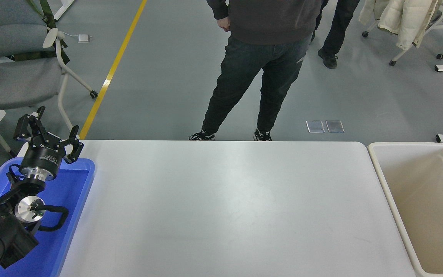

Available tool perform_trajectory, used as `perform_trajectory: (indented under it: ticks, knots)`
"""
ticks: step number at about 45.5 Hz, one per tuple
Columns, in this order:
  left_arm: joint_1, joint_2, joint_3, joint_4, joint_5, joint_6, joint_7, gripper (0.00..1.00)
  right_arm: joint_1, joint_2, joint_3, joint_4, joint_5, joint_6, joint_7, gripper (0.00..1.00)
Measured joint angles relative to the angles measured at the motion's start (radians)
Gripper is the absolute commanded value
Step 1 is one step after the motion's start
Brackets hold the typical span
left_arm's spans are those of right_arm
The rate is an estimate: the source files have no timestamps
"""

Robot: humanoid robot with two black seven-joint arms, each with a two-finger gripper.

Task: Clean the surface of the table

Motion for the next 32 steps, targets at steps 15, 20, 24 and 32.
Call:
perform_trajectory:
  ticks: [15, 20, 24, 32]
  knots:
    - [0.0, 0.0, -0.001, 0.0, -0.001, 0.002, 0.0, 1.0, 0.023, -0.011, 0.193, 0.084, 0.187, 0.006, 0.011, 0.99]
    - [0.0, 0.0, -0.001, 0.0, -0.001, 0.002, 0.0, 1.0, 0.004, -0.024, 0.354, 0.165, 0.214, 0.014, 0.017, 0.99]
    - [0.0, 0.0, -0.001, 0.0, -0.001, 0.002, 0.0, 1.0, -0.039, -0.044, 0.487, 0.262, 0.227, 0.033, 0.025, 0.99]
    - [0.0, 0.0, -0.001, 0.0, -0.001, 0.002, 0.0, 1.0, -0.158, -0.066, 0.71, 0.489, 0.241, 0.081, 0.047, 0.99]
